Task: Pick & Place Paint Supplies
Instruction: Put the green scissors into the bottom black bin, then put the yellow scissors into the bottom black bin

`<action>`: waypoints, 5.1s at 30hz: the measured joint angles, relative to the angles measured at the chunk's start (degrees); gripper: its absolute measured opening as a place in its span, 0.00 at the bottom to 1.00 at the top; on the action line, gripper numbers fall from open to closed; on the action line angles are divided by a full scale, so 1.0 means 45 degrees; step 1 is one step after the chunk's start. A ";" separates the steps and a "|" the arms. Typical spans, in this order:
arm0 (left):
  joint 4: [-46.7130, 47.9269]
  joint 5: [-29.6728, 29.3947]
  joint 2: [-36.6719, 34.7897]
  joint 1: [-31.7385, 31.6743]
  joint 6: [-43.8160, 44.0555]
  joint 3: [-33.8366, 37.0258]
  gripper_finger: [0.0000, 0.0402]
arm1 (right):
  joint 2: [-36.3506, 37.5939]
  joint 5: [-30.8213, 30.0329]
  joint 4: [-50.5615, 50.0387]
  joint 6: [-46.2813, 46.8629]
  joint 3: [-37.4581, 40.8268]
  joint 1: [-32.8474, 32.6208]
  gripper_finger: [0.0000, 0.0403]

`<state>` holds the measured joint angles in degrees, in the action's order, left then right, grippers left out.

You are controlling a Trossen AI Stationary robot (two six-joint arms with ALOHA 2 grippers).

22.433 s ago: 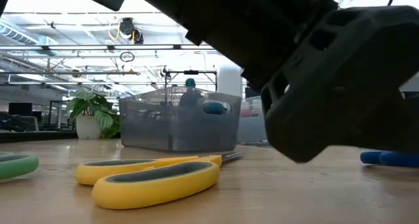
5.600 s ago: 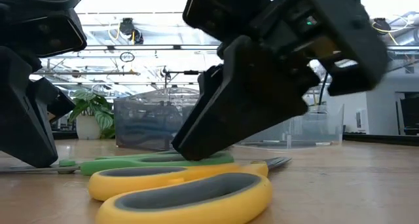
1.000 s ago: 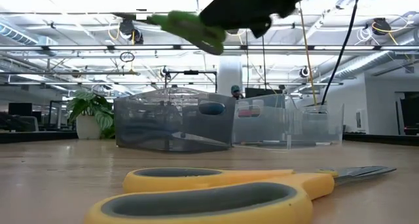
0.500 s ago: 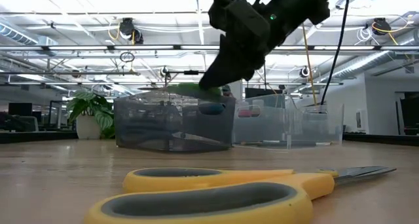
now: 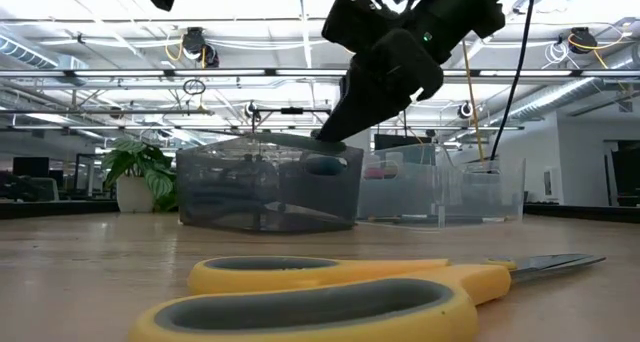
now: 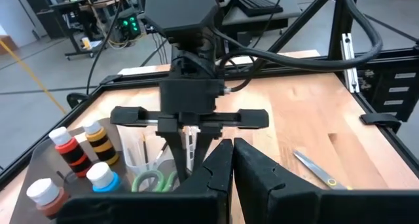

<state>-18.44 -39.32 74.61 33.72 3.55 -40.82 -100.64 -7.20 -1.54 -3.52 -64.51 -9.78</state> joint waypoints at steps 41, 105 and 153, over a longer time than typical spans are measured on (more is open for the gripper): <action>0.0076 0.0635 0.0206 -0.0012 0.2277 -0.0024 0.06 | 0.1238 0.0305 0.0569 -0.0799 0.0005 -0.2331 0.25; 0.2611 0.2533 0.9673 0.1783 0.6475 -0.5906 0.12 | -0.0554 -0.1519 0.3149 0.3917 0.4435 -0.5673 0.00; 0.6979 0.4288 0.7346 0.1270 0.5247 -0.5926 0.39 | -0.1909 -0.0725 0.3102 0.6205 0.4467 -0.5007 0.00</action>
<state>12.97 -20.03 107.66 39.44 27.16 -67.48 -109.23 -10.46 12.42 24.40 -44.41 -32.32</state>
